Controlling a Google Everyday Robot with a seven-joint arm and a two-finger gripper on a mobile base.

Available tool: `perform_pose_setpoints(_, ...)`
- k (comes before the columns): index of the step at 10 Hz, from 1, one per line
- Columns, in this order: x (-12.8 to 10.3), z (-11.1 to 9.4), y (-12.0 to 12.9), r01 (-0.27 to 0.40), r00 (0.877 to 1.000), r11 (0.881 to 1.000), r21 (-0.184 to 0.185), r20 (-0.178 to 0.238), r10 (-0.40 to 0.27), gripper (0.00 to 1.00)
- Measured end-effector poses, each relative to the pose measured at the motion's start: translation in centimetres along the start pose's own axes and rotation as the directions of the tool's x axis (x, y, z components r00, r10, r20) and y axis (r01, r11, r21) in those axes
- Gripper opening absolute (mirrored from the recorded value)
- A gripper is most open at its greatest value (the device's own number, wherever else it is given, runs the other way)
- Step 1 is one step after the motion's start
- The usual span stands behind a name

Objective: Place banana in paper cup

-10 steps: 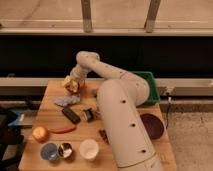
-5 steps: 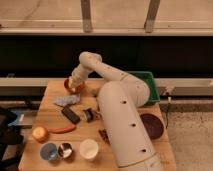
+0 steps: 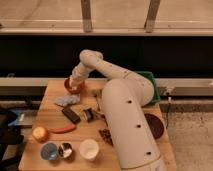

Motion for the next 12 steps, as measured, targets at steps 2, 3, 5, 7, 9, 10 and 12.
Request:
perform_pose_setpoints(2,0.8,-2.1,0.6,0.003,1.0,1.0,-0.025,-0.015,-0.003,0.0)
perform_pose_setpoints(3,1.1,-2.9,0.9,0.008,1.0,0.999,-0.034,-0.021,-0.009,0.0)
perform_pose_setpoints(5,1.7,-4.4,1.9,0.029,0.999,0.998,-0.05,-0.035,-0.031,0.0)
perform_pose_setpoints(7,2.8,-5.8,3.1,0.05,0.996,0.997,-0.062,-0.064,-0.054,0.0)
perform_pose_setpoints(9,4.8,-7.6,3.5,0.052,0.994,0.996,-0.066,-0.088,-0.058,0.0)
perform_pose_setpoints(10,6.1,-8.9,3.3,0.044,0.994,0.997,-0.062,-0.096,-0.05,0.0)
perform_pose_setpoints(12,8.7,-11.7,2.7,0.006,0.996,0.999,-0.048,-0.092,-0.01,0.0)
